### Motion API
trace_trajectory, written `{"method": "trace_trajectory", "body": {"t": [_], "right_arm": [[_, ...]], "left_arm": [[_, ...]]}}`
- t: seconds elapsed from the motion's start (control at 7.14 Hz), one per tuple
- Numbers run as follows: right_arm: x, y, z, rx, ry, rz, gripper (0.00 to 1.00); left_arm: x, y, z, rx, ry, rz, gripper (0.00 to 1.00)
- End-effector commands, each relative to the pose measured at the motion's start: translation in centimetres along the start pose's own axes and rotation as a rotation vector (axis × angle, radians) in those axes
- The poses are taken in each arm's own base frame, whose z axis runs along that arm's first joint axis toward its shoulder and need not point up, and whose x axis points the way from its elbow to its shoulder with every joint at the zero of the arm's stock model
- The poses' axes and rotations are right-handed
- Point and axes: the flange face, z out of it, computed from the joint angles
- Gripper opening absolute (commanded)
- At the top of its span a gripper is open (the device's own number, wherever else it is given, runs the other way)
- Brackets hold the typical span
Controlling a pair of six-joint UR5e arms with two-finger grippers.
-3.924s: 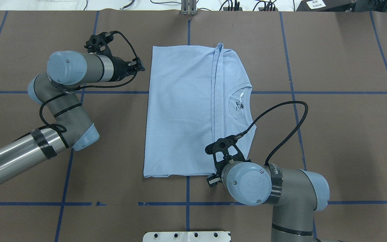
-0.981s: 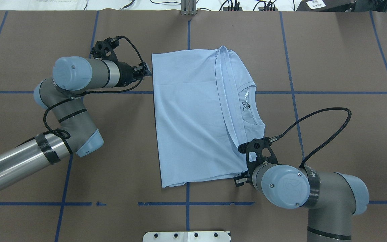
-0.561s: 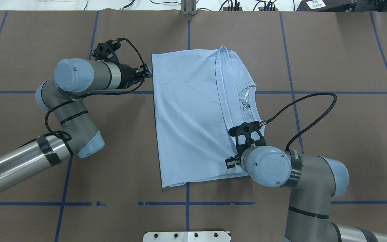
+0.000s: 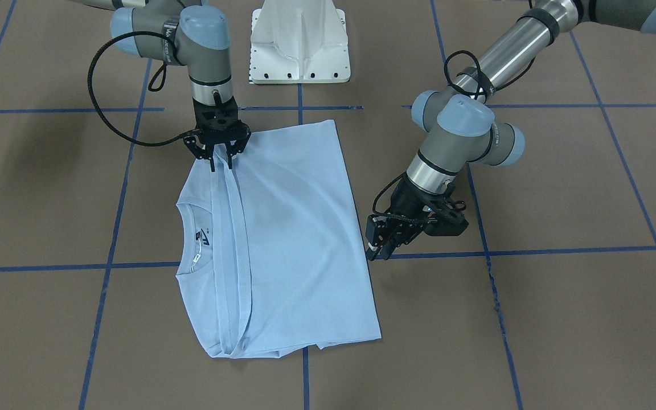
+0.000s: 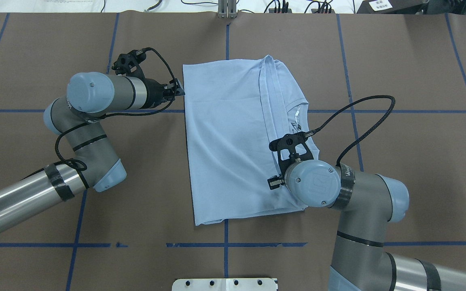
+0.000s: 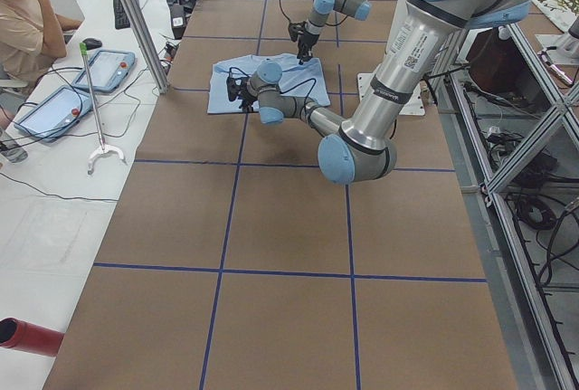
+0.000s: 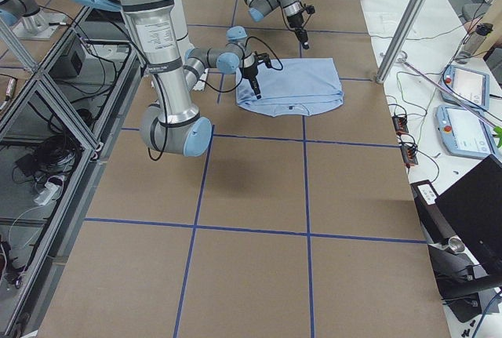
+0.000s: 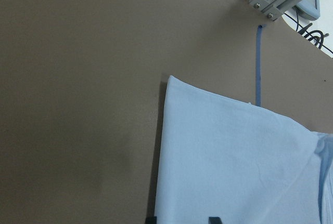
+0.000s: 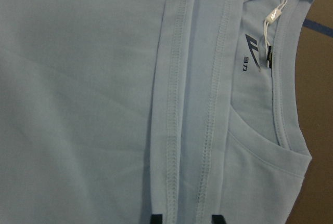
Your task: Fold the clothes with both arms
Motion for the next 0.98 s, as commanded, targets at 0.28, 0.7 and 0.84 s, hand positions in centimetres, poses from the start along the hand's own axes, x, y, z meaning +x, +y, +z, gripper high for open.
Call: {"method": "trace_trajectory", "body": {"t": [0.28,0.7,0.84], "right_arm": [[-0.1,0.0,0.3,-0.008,0.000,-0.002,0.04],[-1.1,-0.8,-0.6,0.009,-0.018,-0.054,0.36],[-0.9,-0.4,0.3,-0.001,-0.003,-0.059,0.41]], "left_arm": [[-0.1,0.0,0.0,-0.001,-0.001,0.001,0.44],[0.0,0.1,0.1,-0.002,-0.001,0.000,0.44],[-0.2,0.1,0.1,-0.001,-0.002,0.000,0.44]]}}
